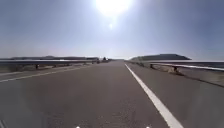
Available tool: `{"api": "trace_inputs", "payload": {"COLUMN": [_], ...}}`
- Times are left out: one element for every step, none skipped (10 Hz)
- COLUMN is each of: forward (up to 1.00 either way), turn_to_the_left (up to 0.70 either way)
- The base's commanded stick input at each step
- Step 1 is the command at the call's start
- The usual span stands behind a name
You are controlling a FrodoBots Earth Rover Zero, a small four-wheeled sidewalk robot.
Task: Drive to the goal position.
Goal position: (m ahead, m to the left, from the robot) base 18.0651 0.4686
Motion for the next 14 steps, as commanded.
{"api": "trace_inputs", "payload": {"forward": [0.70, 0.70, 0.70, 0.70, 0.70, 0.70, 0.70, 0.70, 0.70, 0.70, 0.70, 0.70, 0.70, 0.70], "turn_to_the_left": [-0.10, -0.27, -0.14, 0.00, 0.00, 0.00, 0.00, 0.00, 0.00, 0.00, 0.00, 0.00, 0.00, 0.00]}}
